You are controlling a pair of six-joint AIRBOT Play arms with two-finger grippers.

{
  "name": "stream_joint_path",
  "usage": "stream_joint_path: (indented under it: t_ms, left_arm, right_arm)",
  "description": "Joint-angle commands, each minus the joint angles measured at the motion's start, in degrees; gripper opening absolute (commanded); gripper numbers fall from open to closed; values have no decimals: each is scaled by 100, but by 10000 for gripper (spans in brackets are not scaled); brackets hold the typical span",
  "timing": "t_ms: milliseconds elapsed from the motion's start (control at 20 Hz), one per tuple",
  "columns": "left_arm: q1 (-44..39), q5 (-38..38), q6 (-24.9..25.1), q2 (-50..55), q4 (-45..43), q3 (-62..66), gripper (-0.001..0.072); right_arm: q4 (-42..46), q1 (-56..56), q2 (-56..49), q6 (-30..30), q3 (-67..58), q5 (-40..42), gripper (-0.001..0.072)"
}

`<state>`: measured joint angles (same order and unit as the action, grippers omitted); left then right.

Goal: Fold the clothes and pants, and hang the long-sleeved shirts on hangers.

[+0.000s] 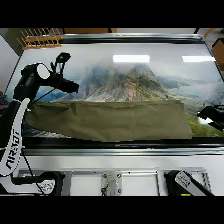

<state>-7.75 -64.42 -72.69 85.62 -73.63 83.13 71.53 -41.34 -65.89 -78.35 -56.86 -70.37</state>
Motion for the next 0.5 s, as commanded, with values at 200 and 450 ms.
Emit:
stream_joint_path:
  t_ms: [200,450]
  left_arm:
    - [-1060,-129,-63,-2,1786,-369,19]
    - [-1670,173,-66,0,1781,-623,18]
  right_arm:
    - [-1233,-782,-2367,1954,-452,-409,715]
    - [-1722,-481,-2986,2315,-538,-452,715]
